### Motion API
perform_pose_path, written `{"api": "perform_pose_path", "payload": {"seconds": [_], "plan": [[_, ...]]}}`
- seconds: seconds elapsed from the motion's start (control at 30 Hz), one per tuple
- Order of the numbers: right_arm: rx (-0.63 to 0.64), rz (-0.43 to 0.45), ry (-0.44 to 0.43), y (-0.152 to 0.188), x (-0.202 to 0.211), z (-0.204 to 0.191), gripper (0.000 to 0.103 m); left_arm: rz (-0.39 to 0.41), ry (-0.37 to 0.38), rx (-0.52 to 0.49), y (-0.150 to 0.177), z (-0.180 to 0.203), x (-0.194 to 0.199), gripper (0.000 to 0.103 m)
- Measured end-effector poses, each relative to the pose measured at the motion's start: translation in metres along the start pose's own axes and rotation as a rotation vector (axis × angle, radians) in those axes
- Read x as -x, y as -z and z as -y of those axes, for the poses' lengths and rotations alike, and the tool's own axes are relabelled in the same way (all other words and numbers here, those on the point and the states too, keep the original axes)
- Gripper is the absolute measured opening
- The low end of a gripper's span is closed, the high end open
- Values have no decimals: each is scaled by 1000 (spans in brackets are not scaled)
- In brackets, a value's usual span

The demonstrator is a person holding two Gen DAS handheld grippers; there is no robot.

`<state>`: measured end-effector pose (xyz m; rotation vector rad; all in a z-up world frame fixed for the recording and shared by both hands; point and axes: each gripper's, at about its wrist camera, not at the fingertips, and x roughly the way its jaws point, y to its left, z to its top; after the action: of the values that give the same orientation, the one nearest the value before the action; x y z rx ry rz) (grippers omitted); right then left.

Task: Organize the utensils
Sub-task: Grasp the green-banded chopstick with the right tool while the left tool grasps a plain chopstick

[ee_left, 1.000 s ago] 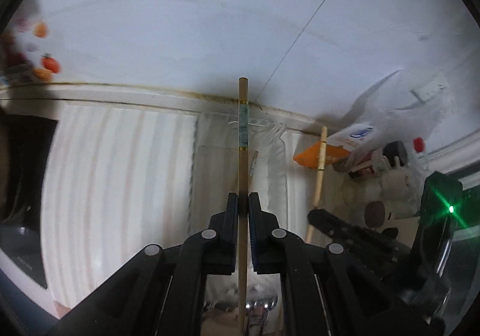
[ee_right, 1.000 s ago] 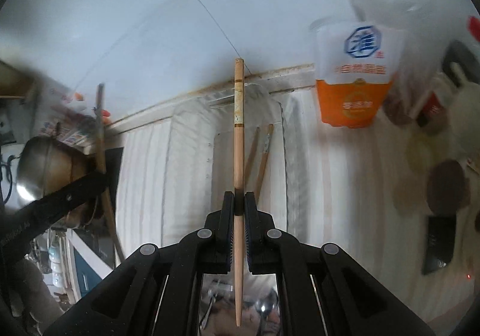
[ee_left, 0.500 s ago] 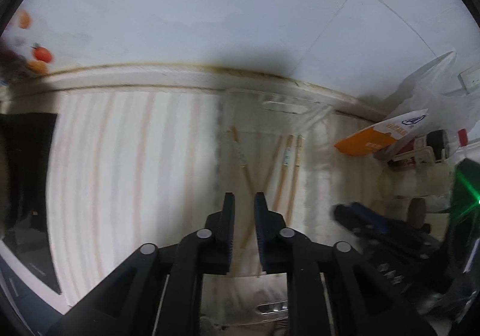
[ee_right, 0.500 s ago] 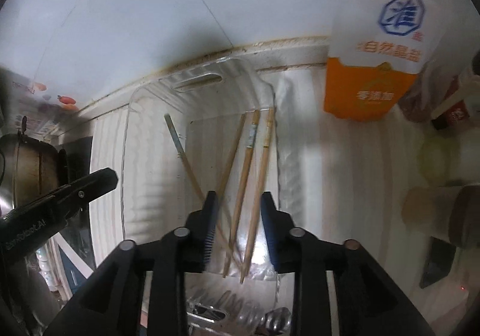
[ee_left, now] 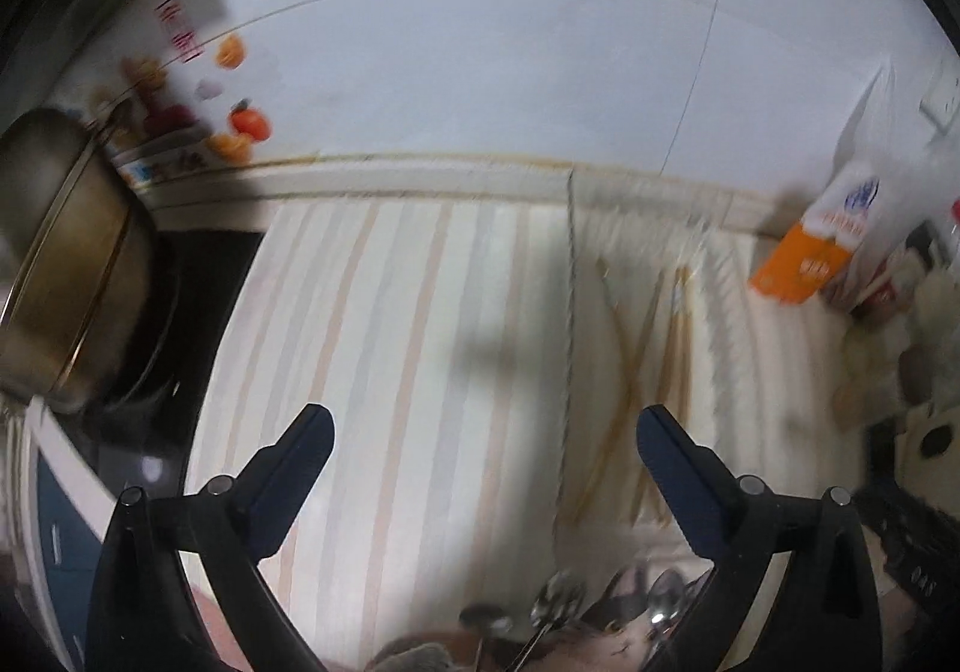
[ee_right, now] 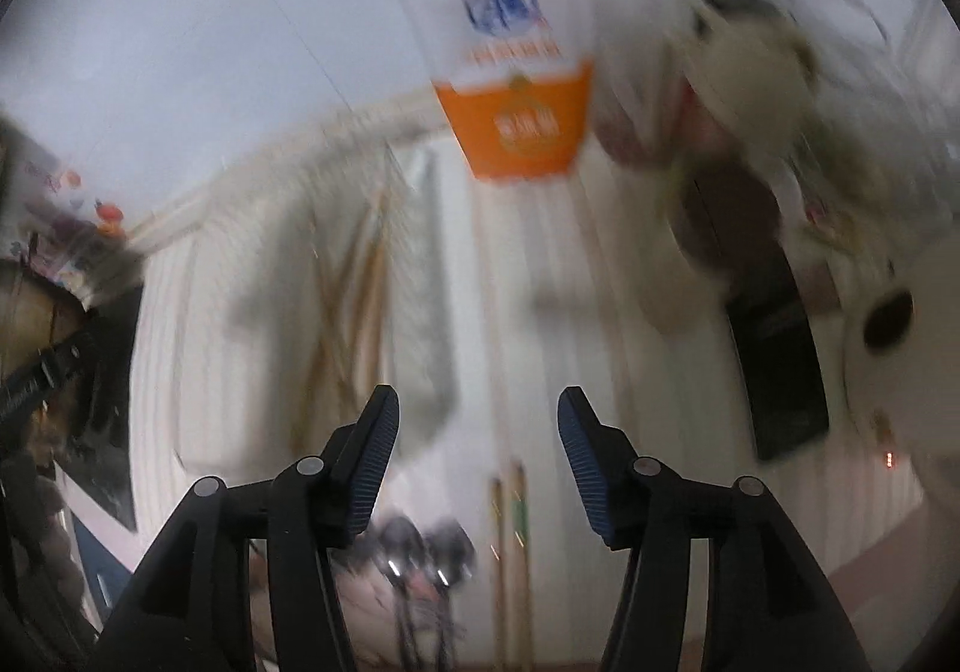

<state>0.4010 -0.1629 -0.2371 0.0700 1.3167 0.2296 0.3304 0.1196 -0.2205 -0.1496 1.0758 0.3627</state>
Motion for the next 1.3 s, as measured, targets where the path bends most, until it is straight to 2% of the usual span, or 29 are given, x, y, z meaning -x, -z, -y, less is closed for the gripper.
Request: {"api": "perform_pose_path", "payload": {"seconds": [0.17, 0.23, 0.3, 0.33, 0.37, 0.4, 0.53, 0.7, 0.8, 0.9, 1.0, 1.1, 1.17, 1.2, 1.27, 1.3], "plan": [[-24, -158, 2, 69, -47, 22, 55, -24, -109, -49, 61, 10, -7, 103], [-8, -194, 5, 88, -61, 23, 43, -54, -124, -75, 78, 16, -14, 103], [32, -210, 24, 102, -74, 21, 37, -88, -124, -94, 95, 23, -19, 103], [52, -212, 48, 107, -78, 20, 26, -101, -123, -101, 101, 27, -20, 103], [83, -178, 66, 110, -77, 17, 22, -110, -121, -105, 105, 31, -21, 103], [106, -184, 70, 112, -78, 15, 7, -117, -113, -108, 110, 35, -21, 103], [84, -173, 132, 116, -70, 33, 6, -141, -47, -125, 127, 61, -15, 102], [-17, -184, 162, 124, -53, 93, 6, -257, 148, -212, 164, 128, -14, 100], [-69, -190, 167, 130, -45, 125, 6, -326, 211, -286, 184, 166, -22, 87], [-114, -187, 158, 138, -39, 145, 6, -372, 220, -324, 196, 191, -35, 84], [-137, -183, 144, 147, -33, 156, 6, -390, 217, -343, 203, 203, -41, 68], [-141, -178, 133, 159, -36, 169, 7, -350, 174, -384, 203, 213, -39, 62], [-143, -179, 131, 159, -35, 173, 7, -329, 142, -396, 200, 216, -37, 50], [-142, -179, 132, 159, -36, 175, 7, -325, 132, -400, 200, 220, -37, 48], [-140, -179, 132, 158, -36, 178, 7, -307, 111, -407, 198, 221, -35, 32], [-140, -179, 132, 158, -36, 179, 7, -302, 102, -408, 197, 219, -35, 28]]}}
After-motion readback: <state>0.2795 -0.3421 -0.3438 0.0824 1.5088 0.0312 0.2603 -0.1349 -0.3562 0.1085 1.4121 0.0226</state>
